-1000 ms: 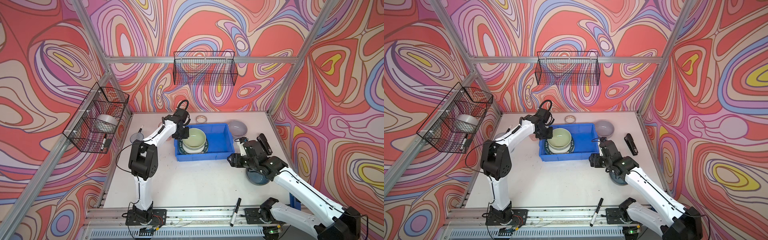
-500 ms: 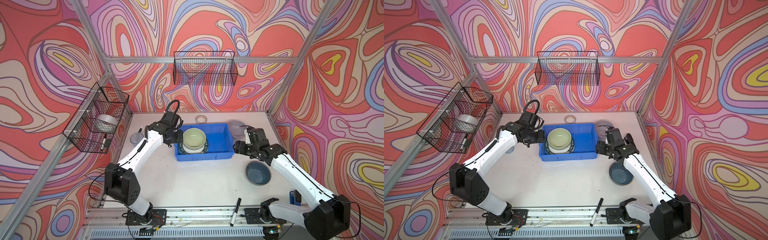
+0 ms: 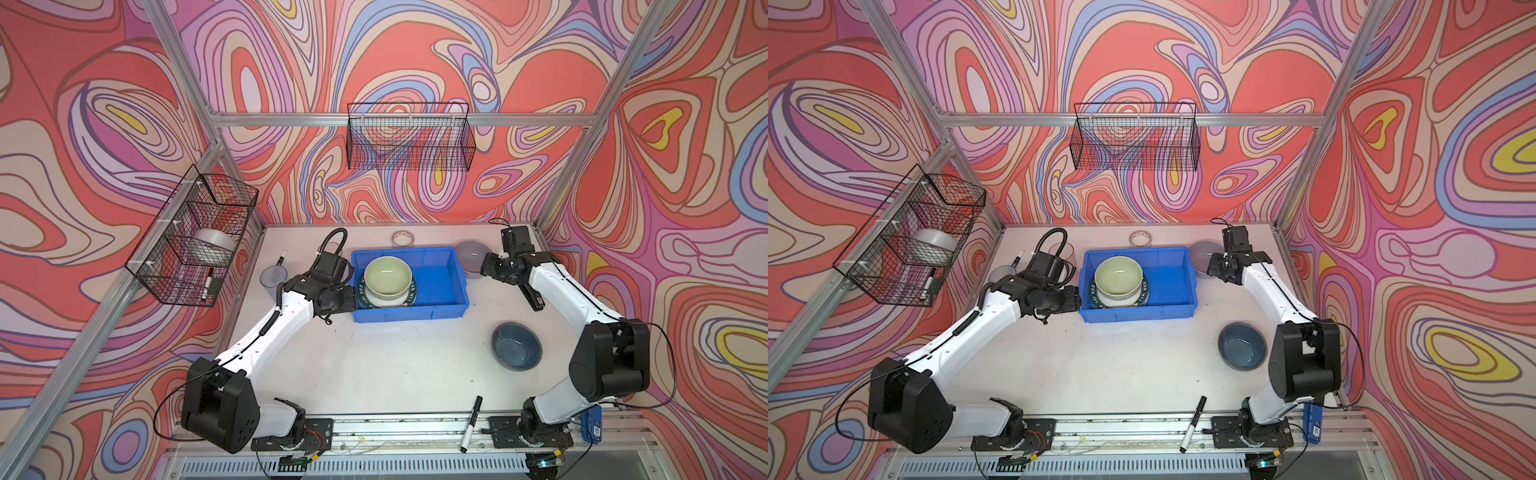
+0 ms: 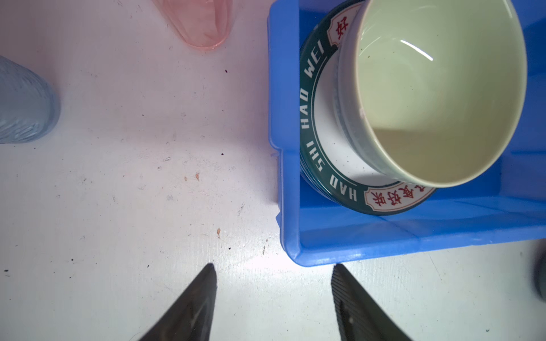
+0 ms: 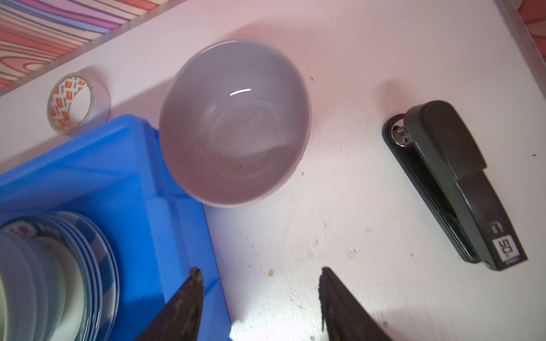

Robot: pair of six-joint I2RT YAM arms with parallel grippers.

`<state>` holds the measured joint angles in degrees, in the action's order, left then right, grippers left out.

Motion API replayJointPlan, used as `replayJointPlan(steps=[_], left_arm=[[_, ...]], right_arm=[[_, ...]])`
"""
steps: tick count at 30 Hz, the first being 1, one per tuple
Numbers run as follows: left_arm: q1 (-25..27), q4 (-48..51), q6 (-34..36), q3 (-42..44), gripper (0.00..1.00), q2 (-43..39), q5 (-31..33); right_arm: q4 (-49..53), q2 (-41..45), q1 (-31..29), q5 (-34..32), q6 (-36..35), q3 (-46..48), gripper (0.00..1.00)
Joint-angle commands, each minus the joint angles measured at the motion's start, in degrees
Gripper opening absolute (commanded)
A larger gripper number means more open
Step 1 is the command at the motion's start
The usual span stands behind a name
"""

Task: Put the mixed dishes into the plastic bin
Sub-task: 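Open the left gripper and withdraw it while the right gripper reaches the lavender bowl, then grip the lavender bowl rim with the right gripper and lift it toward the bin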

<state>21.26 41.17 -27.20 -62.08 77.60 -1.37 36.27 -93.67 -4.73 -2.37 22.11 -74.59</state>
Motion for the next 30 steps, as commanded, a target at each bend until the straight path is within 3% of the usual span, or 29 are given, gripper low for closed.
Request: replayJointPlan(steps=[1, 4, 13, 30], left_arm=[[-0.5, -1.8, -0.2, 1.4, 0.65, -2.1, -0.6], [-0.5, -2.1, -0.5, 2.8, 0.65, -3.4, -1.1], [-0.6, -1.4, 0.0, 6.4, 0.65, -8.2, -1.0], [-0.5, 0.1, -0.2, 9.8, 0.65, -13.5, -1.5]], right_arm=[[-1.0, -4.9, 2.4, -0.6, -0.9, -4.0, 0.58], [-1.3, -10.5, 4.1, 0.7, -1.2, -7.5, 0.51], [2.2, -21.3, 5.3, -1.0, -3.6, -17.3, 0.47], [4.8, -30.6, 7.5, 3.5, -3.7, -24.9, 0.23]])
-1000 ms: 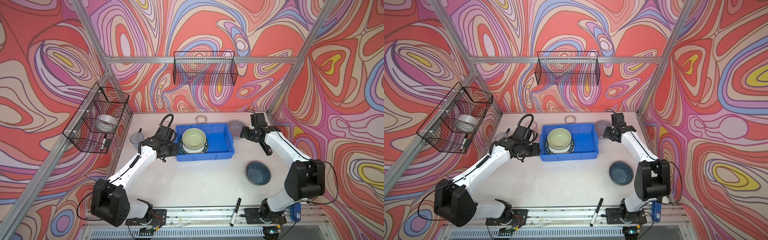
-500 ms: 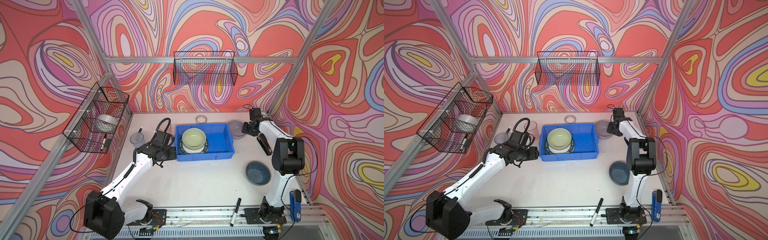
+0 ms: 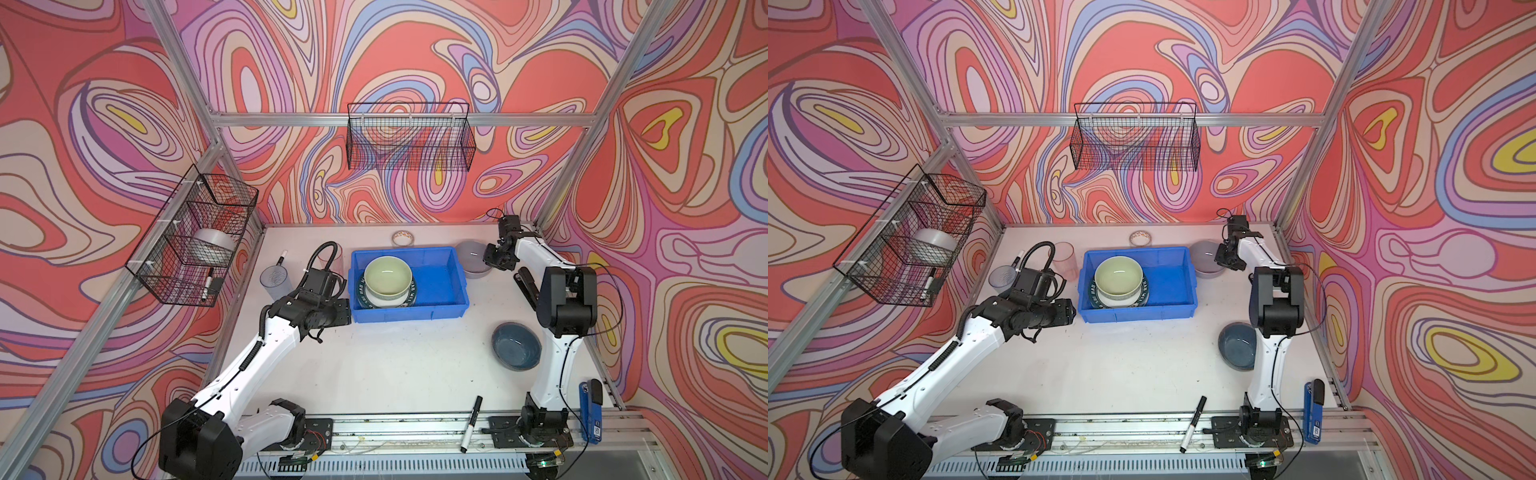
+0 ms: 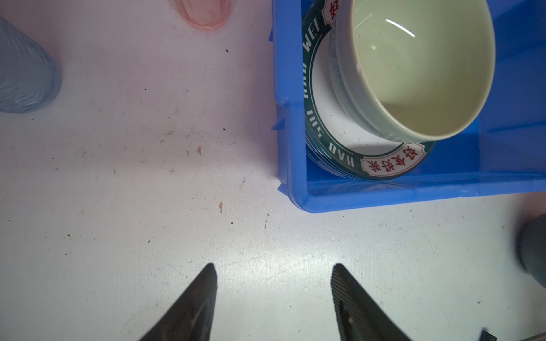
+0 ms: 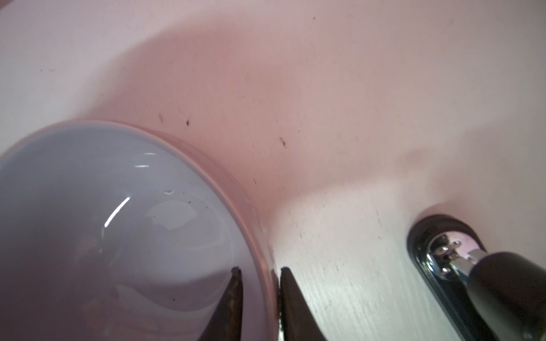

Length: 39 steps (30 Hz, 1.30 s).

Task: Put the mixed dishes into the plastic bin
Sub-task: 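Grip the lavender bowl rim with the right gripper and lift it toward the bin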

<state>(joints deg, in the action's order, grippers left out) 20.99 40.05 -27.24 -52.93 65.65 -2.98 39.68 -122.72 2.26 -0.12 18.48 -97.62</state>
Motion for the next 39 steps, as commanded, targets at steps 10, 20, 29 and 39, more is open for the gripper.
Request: replayJointPlan(steps=[10, 20, 29, 39], left_arm=[[-0.3, 2.4, 0.3, 1.5, 0.66, -4.0, 0.5], [-0.3, 2.8, 0.0, 2.4, 0.77, -4.8, 2.2], [-0.4, 2.4, -0.4, 2.9, 0.78, -5.9, 1.2], [-0.3, 2.8, 0.0, 2.7, 0.78, -6.8, 1.4]], right_arm=[[2.9, -3.1, 0.6, 0.9, -0.6, -3.1, 0.09], [3.2, 1.7, 1.2, 2.3, 0.1, -4.2, 0.0], [1.9, 7.5, 1.3, -0.1, 2.0, -4.3, 0.0], [-2.1, 14.3, 1.3, -5.9, 4.2, 0.0, 0.0]])
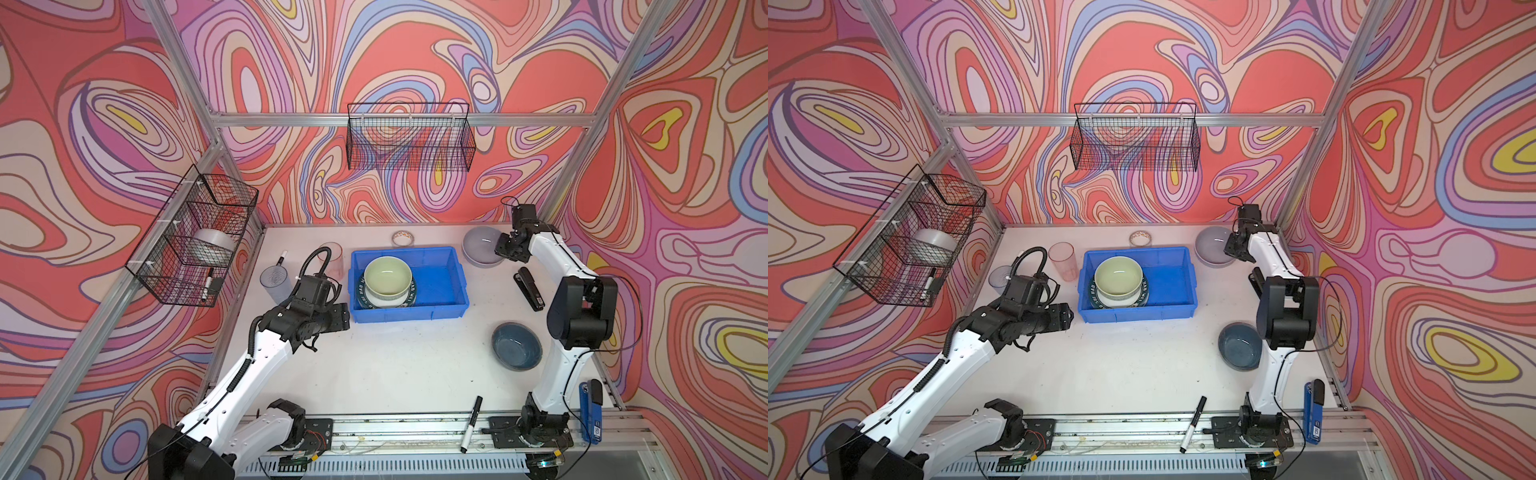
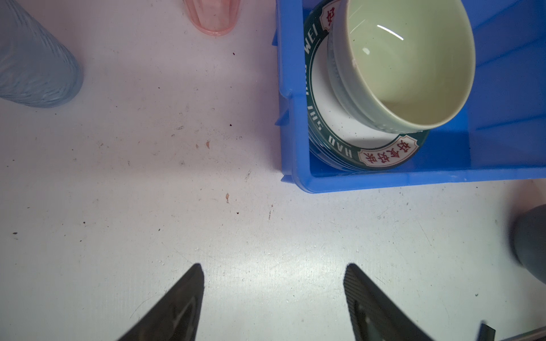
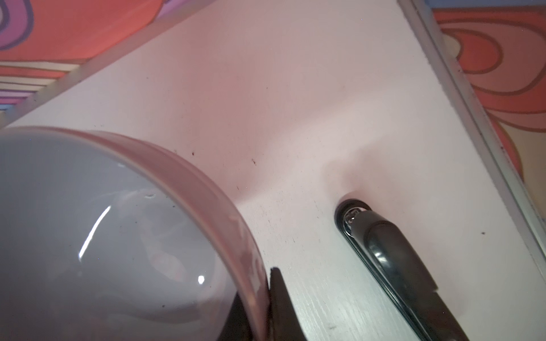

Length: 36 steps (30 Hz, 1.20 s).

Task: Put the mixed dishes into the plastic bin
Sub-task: 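Grip the lavender bowl rim with the right gripper and lift it toward the bin, then lower the lavender bowl into the pale green bowl in the bin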

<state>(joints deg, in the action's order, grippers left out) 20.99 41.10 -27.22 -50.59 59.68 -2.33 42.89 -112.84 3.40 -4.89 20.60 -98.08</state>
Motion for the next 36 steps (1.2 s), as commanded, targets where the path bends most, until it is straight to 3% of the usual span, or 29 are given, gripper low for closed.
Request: replayJointPlan(steps=[1, 10, 12, 20, 26, 36], left_arm=[[-0.4, 1.8, 0.0, 0.3, 0.78, -0.8, 0.8], [-0.5, 1.5, -0.1, -0.2, 0.79, -0.3, 1.1], [-0.5, 1.5, -0.1, -0.5, 0.85, -0.4, 1.2], [-0.5, 1.7, 0.5, -0.5, 0.89, -1.2, 1.9], [-0.4, 2.0, 0.3, -0.2, 0.89, -1.8, 2.0], [-0.5, 2.5, 0.4, 0.7, 0.89, -3.7, 2.2]], right_arm=[[-5.4, 4.8, 0.1, -0.9, 2.0, 0.7, 0.0], [-2.6, 9.2, -0.2, 5.9, 0.6, 0.9, 0.0], [-0.9, 10.4, -0.8, 8.1, 0.0, 0.9, 0.0], [4.3, 14.7, -7.6, 10.9, -2.6, -1.0, 0.0], [7.4, 13.1, -14.1, 17.7, -6.0, -5.7, 0.0], [12.4, 5.7, -21.6, 20.8, -8.3, -15.7, 0.0]])
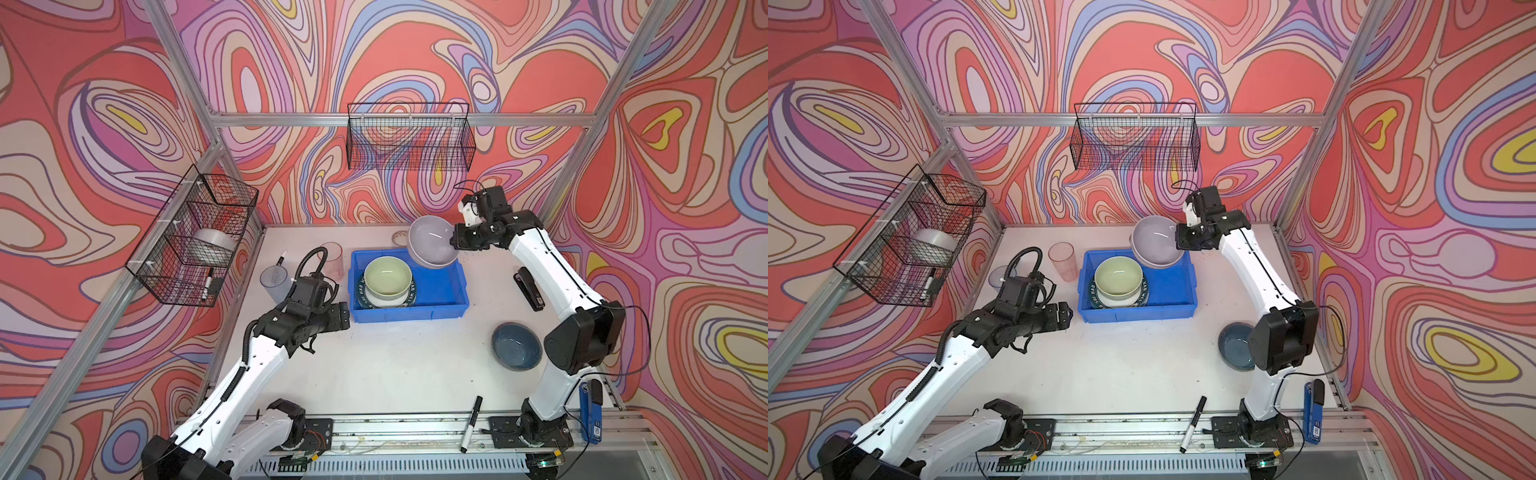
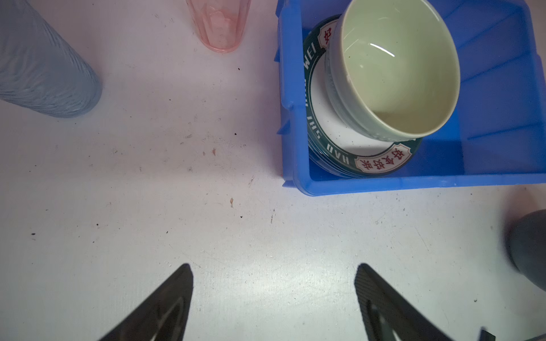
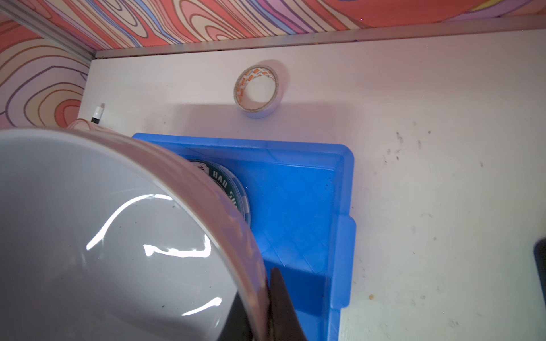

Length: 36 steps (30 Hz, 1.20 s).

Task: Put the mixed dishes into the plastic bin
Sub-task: 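Lower the lavender bowl into the pale green bowl in the bin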

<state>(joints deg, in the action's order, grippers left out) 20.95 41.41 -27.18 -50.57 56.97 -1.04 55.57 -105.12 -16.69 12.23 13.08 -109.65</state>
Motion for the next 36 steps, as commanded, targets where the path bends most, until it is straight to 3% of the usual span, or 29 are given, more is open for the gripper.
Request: replayJointPlan(steps=[1, 15, 36], left_arm=[[-0.5, 2.3, 0.3, 0.7, 0.89, -1.1, 1.0], [-0.4, 1.9, 0.2, 1.5, 0.89, -2.9, 1.2], [-0.4, 1.5, 0.3, 1.8, 0.89, -3.8, 1.2]], right_arm=[[0.1, -2.9, -2.4, 3.3, -1.0, -5.2, 0.0], [0.6, -11.9, -10.1, 1.5, 0.6, -13.7, 0.0], [-9.2, -16.5, -12.8, -3.4, 5.9, -8.2, 0.0]])
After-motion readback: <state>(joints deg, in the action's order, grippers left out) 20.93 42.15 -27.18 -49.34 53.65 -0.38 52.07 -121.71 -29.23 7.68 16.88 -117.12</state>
